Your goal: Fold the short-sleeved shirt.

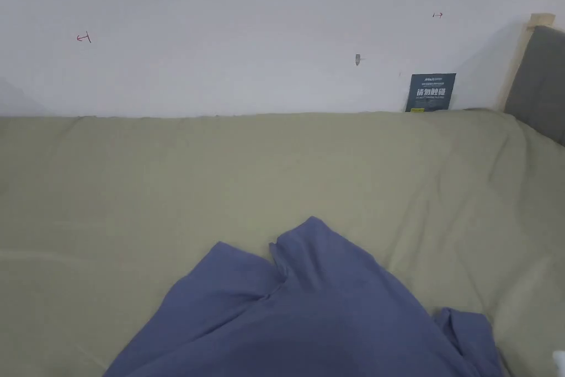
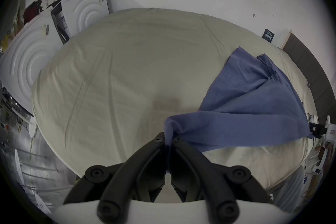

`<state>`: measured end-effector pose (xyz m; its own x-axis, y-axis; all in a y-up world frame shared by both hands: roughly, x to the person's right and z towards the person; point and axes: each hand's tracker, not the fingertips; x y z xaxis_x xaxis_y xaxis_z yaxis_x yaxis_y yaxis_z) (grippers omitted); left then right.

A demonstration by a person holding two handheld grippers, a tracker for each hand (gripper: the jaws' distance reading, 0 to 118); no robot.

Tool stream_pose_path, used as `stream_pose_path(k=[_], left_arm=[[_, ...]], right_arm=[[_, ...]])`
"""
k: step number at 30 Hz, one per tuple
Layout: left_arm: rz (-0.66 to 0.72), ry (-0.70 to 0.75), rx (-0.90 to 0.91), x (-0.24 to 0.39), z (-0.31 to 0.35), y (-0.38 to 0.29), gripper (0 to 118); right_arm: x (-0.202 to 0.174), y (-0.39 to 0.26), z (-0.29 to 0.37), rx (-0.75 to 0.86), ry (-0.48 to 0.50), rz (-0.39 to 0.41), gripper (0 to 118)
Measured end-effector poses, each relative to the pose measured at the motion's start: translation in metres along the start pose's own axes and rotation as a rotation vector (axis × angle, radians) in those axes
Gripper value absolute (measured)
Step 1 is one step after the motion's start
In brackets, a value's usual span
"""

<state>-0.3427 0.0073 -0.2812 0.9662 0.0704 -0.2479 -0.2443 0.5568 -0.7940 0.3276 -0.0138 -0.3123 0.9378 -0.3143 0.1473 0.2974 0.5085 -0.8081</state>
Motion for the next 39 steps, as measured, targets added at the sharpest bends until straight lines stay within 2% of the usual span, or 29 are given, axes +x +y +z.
stream_pose_path(k=[2,3,4,5,6,7,8,9,10,11,12,14,15,16,17,18,19,20,21,23,26,27,28,29,31,32,36,38,39], left_arm=[[-0.002,-0.014,-0.013,0.000,-0.002,-0.002,1],[-0.003,-0.014,-0.012,-0.001,-0.003,-0.004,1],[0.001,-0.012,-0.009,-0.001,-0.003,-0.004,3],[0.007,-0.019,0.002,-0.003,-0.002,-0.005,16],[0.012,-0.020,0.006,-0.003,0.000,-0.006,53],[0.003,0.017,0.004,-0.003,0.002,-0.006,113],[-0.009,0.020,-0.009,-0.002,0.007,-0.008,117],[0.042,-0.004,0.010,0.000,0.016,-0.018,114],[-0.035,-0.025,0.083,0.006,0.023,-0.011,117],[-0.030,0.003,0.053,0.007,0.029,-0.013,118],[-0.032,0.006,0.051,-0.017,0.012,-0.013,118],[-0.032,-0.005,0.043,-0.026,0.012,-0.015,118],[-0.029,-0.009,0.039,-0.029,0.014,-0.018,118],[-0.023,-0.019,0.042,-0.019,0.035,-0.022,118],[-0.011,-0.058,0.059,-0.017,0.047,-0.026,112],[-0.006,-0.102,0.047,-0.017,0.053,-0.029,93],[-0.006,-0.094,0.039,-0.018,0.057,-0.032,25],[0.000,-0.091,0.042,-0.018,0.064,-0.037,0],[0.003,-0.051,0.049,-0.020,0.066,-0.041,0],[0.005,-0.093,0.016,-0.024,0.064,-0.046,0],[0.043,-0.103,0.017,-0.039,0.049,-0.042,2],[0.020,-0.059,0.056,-0.046,0.047,-0.035,22],[0.035,-0.062,0.062,-0.042,0.047,-0.032,79],[0.034,-0.065,0.062,-0.040,0.042,-0.026,118],[0.079,-0.110,0.065,-0.032,0.030,-0.019,117],[0.019,-0.107,0.065,-0.034,0.032,-0.013,117],[-0.029,-0.093,0.040,-0.024,0.000,0.005,116],[-0.057,-0.065,0.004,-0.022,-0.019,0.008,113],[-0.058,-0.055,-0.015,-0.021,-0.027,0.009,106]], right_arm=[[-0.018,-0.001,0.010,0.018,-0.011,-0.010,18],[-0.019,-0.001,0.010,0.024,-0.023,-0.011,35],[-0.021,-0.002,0.010,0.020,-0.066,0.004,71],[-0.016,0.000,0.006,0.002,-0.117,0.024,97],[-0.016,0.000,0.008,-0.012,-0.166,0.033,113],[-0.018,-0.001,0.012,-0.019,-0.153,0.047,116],[-0.020,-0.004,0.021,0.003,-0.136,0.048,116],[-0.026,-0.007,0.027,0.030,-0.124,0.059,116],[-0.031,-0.008,0.033,0.036,-0.120,0.065,115],[-0.038,-0.009,0.039,0.043,-0.118,0.076,115],[-0.043,-0.010,0.044,0.053,-0.109,0.092,116],[-0.058,-0.015,0.048,0.063,-0.104,0.104,115],[-0.065,-0.018,0.052,0.070,-0.096,0.109,115],[-0.073,-0.022,0.057,0.092,-0.052,0.115,109],[-0.083,-0.027,0.062,0.113,-0.006,0.122,88],[-0.092,-0.029,0.065,0.103,-0.016,0.131,51],[-0.101,-0.032,0.066,0.112,-0.029,0.138,1],[-0.111,-0.037,0.070,0.169,-0.038,0.168,1],[-0.114,-0.040,0.068,0.157,0.016,0.171,1],[-0.127,-0.046,0.069,0.140,0.106,0.149,1],[-0.153,-0.051,0.077,0.145,0.102,0.193,1],[-0.158,-0.053,0.076,0.145,0.102,0.208,1],[-0.162,-0.056,0.074,0.142,0.106,0.214,1],[-0.159,-0.056,0.070,0.125,0.119,0.224,1],[-0.162,-0.061,0.065,0.103,0.116,0.229,1],[-0.163,-0.063,0.063,0.096,0.114,0.231,1],[-0.157,-0.069,0.053,0.058,0.094,0.230,1],[-0.154,-0.071,0.051,0.042,0.097,0.221,1],[-0.152,-0.073,0.051,0.036,0.097,0.217,1]])
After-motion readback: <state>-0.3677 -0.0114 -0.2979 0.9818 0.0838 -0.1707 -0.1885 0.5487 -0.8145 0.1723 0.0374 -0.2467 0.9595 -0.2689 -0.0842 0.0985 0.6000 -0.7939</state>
